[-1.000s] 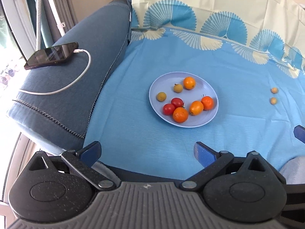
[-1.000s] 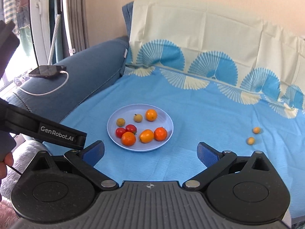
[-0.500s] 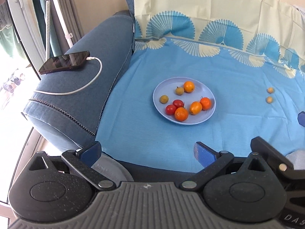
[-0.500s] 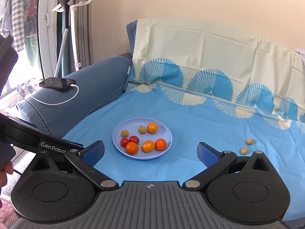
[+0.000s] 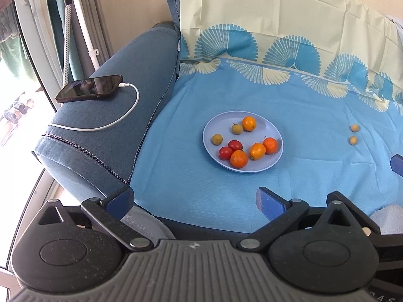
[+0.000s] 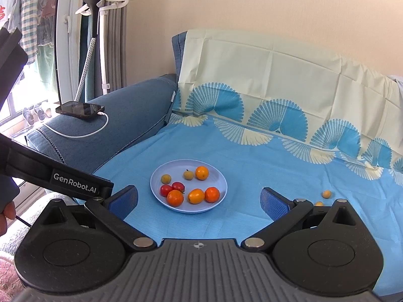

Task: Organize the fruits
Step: 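Lift both tools back from the plate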

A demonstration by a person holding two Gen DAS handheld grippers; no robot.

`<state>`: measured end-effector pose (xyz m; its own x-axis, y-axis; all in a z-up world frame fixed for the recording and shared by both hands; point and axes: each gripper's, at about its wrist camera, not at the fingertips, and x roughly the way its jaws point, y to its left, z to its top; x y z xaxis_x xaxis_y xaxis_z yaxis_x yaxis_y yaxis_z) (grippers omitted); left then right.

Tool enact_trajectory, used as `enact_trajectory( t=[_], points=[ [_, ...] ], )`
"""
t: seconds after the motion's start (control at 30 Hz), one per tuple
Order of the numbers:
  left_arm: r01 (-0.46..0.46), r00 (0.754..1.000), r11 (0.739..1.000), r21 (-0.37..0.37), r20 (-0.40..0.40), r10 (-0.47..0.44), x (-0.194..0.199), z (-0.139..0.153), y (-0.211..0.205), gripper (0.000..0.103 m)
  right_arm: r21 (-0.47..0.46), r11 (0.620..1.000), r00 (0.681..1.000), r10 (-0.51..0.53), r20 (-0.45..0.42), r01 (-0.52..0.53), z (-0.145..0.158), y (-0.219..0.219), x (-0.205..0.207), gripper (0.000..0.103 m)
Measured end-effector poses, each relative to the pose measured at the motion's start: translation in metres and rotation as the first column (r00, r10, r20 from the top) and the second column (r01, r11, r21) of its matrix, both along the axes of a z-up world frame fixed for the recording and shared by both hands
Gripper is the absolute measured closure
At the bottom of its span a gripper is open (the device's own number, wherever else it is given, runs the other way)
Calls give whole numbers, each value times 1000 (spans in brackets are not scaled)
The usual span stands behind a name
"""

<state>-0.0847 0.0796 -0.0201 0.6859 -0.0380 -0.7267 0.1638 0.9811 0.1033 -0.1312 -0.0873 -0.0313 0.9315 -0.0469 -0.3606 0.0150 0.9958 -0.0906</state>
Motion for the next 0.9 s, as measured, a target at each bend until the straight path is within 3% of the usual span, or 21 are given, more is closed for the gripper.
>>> enact_trajectory(
  t=[0.6, 0.9],
  points=[
    [18, 998, 999, 39, -59, -16, 18, -18, -11, 0, 37, 999, 998, -6, -60, 8, -13, -10, 19, 1],
    [29, 993, 997, 65, -118, -21, 46, -33, -28, 0, 94, 993, 991, -58, -120, 70, -32, -36, 42, 1]
  ],
)
